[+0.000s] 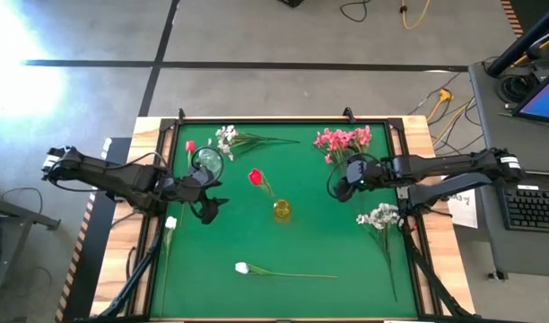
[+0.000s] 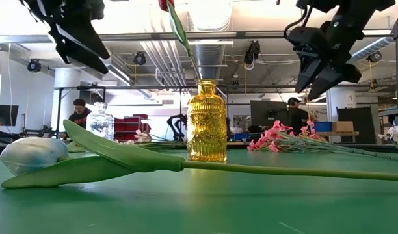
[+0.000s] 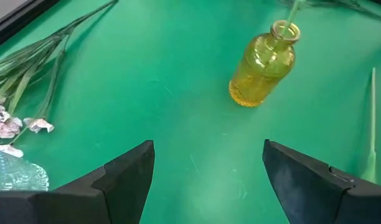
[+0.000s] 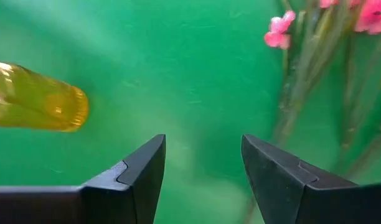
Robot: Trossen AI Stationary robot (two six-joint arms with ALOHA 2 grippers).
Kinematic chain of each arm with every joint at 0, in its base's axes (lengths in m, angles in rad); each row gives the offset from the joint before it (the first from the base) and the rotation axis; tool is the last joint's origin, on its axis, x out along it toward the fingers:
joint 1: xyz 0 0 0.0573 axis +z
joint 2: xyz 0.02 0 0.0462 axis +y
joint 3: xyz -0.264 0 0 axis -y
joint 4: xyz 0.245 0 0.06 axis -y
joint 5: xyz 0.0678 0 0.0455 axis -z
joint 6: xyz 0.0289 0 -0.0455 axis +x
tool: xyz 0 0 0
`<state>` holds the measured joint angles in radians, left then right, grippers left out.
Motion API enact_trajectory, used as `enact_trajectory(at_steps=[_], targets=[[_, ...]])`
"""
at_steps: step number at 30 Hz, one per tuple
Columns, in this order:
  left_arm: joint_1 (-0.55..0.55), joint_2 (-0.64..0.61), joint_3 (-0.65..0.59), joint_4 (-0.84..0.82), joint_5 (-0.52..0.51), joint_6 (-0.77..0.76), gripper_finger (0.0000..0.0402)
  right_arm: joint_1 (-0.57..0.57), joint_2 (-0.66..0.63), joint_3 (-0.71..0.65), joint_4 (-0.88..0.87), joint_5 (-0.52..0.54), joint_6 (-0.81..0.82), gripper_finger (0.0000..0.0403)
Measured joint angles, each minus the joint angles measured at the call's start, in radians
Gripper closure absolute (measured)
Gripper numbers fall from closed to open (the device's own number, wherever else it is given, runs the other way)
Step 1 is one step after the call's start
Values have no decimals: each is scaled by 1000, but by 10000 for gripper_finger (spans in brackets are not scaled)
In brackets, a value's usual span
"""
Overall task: Sort flowers into vase by color
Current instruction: Put the left pink flowers into the yellow vase
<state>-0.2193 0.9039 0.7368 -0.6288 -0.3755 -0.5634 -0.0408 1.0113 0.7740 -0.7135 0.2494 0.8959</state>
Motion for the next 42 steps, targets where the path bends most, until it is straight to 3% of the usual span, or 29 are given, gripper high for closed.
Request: enact_trajectory(at_steps=[6,20,31,42], targets=[[-26,-8,0,-3,-20,8,116,-43,25,33,14,-35,45,191],[-29,-23,0,-41,-81,0,116,-222,147,39,13,-48,-50,105],[-29,-23,0,-41,-89,-22,116,-334,292,40,18,-50,-143,115],[-29,-23,0,-53,-90,-23,116,-373,419,40,88,-74,-184,123]])
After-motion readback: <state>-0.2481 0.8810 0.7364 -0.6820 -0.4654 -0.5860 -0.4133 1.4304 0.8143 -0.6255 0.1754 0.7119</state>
